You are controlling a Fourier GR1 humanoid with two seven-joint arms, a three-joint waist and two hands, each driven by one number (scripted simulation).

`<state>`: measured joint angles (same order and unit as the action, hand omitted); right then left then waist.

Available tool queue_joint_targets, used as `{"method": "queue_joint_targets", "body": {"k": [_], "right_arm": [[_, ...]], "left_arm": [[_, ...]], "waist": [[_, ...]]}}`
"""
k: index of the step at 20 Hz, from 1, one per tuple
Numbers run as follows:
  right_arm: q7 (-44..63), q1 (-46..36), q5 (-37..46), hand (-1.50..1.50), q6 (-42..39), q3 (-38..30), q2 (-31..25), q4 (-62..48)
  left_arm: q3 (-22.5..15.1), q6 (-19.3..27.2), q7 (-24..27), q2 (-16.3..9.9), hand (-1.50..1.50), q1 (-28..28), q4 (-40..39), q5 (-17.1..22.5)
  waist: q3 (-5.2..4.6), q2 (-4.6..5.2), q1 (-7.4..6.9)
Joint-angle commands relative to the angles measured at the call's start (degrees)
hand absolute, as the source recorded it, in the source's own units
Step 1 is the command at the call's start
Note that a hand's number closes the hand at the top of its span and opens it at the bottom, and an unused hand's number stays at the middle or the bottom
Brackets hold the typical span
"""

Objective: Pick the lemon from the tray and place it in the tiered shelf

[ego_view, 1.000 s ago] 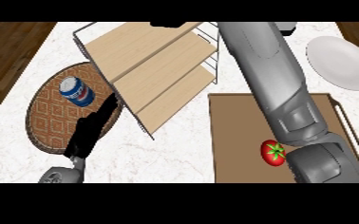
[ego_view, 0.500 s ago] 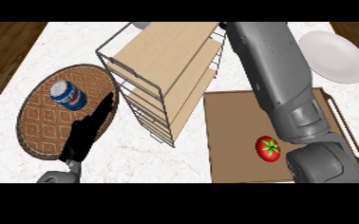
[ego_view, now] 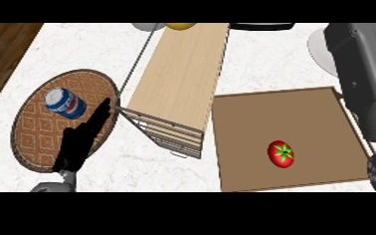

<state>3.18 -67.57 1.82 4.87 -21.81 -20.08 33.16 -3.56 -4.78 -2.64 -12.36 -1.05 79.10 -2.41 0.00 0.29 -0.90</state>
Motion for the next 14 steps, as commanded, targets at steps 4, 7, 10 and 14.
{"method": "queue_joint_targets", "body": {"k": [4, 7, 10, 14], "right_arm": [[-6.1, 2.8, -1.6, -1.50, -12.5, -1.5, -10.1, -5.3], [-11.7, 4.6, -1.6, -1.50, -18.3, -2.2, -14.4, -8.9], [-12.4, 3.6, -0.6, -1.50, -19.9, -0.9, -14.9, -9.7], [-17.9, 5.2, 1.5, -1.50, -21.3, -0.6, -17.8, -14.5]], "left_arm": [[-0.6, 1.9, -3.0, 2.0, 0.00, -2.7, -0.6, -1.7], [-1.6, 0.9, 2.2, 2.2, 0.00, 0.9, -1.0, -2.3], [-0.8, 0.6, -1.5, 1.9, 0.00, -0.6, 0.8, -1.7], [-0.5, 1.5, 1.8, 3.6, 0.00, -3.9, -5.9, -2.7]], "waist": [[0.04, 0.16, -0.13], [0.06, 0.40, -0.75], [0.04, 0.16, -0.46], [0.06, 0.68, -0.90]]}}
